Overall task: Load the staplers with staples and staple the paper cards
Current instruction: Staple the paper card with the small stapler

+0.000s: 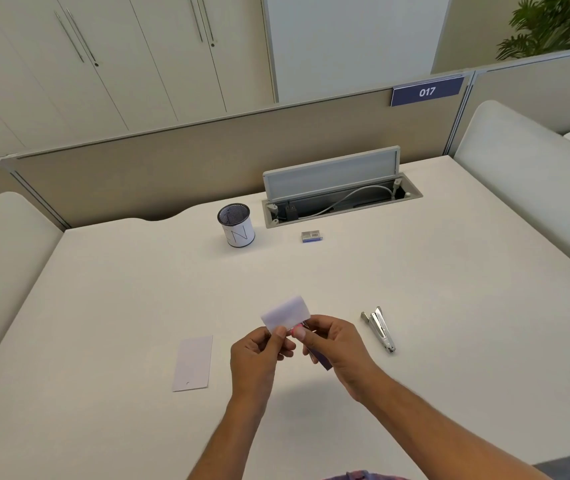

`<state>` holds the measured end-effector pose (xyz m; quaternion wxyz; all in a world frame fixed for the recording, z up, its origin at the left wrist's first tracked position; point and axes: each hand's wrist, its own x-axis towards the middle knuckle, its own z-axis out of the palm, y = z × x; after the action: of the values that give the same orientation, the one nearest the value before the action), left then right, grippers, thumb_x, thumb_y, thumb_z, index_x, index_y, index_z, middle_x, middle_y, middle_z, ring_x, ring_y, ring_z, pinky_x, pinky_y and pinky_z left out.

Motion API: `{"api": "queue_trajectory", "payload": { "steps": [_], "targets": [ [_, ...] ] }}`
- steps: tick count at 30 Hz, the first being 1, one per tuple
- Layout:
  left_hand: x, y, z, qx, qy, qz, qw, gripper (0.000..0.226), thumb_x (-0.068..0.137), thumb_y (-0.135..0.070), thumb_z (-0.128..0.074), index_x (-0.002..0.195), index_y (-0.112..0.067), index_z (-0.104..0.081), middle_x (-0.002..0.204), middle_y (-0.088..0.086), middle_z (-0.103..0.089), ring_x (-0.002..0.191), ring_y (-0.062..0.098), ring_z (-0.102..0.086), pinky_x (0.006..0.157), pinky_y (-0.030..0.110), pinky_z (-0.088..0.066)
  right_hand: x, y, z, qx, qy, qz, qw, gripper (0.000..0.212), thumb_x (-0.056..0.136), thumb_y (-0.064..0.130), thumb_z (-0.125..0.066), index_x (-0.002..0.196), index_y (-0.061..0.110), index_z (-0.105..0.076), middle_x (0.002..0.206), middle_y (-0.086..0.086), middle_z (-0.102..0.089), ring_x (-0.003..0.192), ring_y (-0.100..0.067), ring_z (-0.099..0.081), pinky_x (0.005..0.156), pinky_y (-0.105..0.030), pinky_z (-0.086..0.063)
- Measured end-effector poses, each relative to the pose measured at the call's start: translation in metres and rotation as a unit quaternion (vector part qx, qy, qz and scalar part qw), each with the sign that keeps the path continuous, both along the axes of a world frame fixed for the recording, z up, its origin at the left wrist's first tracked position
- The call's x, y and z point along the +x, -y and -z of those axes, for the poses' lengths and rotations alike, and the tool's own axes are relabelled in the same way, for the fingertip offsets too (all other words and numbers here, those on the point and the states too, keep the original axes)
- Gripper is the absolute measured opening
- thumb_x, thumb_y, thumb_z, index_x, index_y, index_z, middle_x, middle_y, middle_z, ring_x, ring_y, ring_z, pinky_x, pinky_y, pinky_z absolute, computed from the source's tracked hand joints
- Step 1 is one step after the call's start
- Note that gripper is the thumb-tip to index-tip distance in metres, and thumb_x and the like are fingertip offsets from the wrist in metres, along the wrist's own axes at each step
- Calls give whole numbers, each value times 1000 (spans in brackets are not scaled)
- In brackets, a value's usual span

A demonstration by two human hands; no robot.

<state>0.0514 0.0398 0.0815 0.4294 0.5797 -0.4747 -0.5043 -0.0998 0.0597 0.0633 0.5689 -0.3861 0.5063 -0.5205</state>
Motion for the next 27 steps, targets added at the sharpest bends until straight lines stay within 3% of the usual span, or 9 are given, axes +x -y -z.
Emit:
{"api": "queue_trajectory", "payload": {
  "steps": [11, 19, 23, 27],
  "targets": [
    [-7, -4, -5, 12, -4, 34, 999, 31, 92, -22, -74, 71, 1, -72, 66, 14, -72, 59, 18, -65, 64, 26, -55, 2, 0, -2, -9, 16, 20, 1000, 40, 82, 51, -78, 87, 11, -75, 69, -12, -60, 64, -23, -51, 67, -36, -42],
    [-10, -7, -9, 13, -3, 41, 999, 23, 92, -23, -72, 79, -5, -77, 68, 12, -73, 60, 15, -65, 65, 26, -54, 4, 0, -7, -10, 17, 42, 999, 30, 86, 46, -73, 76, 18, -75, 67, -7, -63, 62, -16, -53, 61, -21, -45],
    [-10, -6, -7, 7, 9, 41, 999, 24, 90, -35, -75, 90, -11, -74, 83, 2, -77, 76, 17, -74, 76, 36, -57, 5, -1, -9, -5, 16, 62, 998, 33, 83, 48, -73, 76, 15, -74, 69, -9, -64, 61, -16, -53, 52, -15, -40],
    [-14, -7, -8, 37, -71, 67, 995, 42, 78, -47, -79, 109, -19, -74, 101, 4, -78, 96, 26, -73, 90, 41, -59, 8, -2, -10, -5, 19, 63, 998, 33, 84, 44, -73, 65, 17, -68, 60, -4, -59, 55, -13, -48, 52, -15, -39]
  ]
}}
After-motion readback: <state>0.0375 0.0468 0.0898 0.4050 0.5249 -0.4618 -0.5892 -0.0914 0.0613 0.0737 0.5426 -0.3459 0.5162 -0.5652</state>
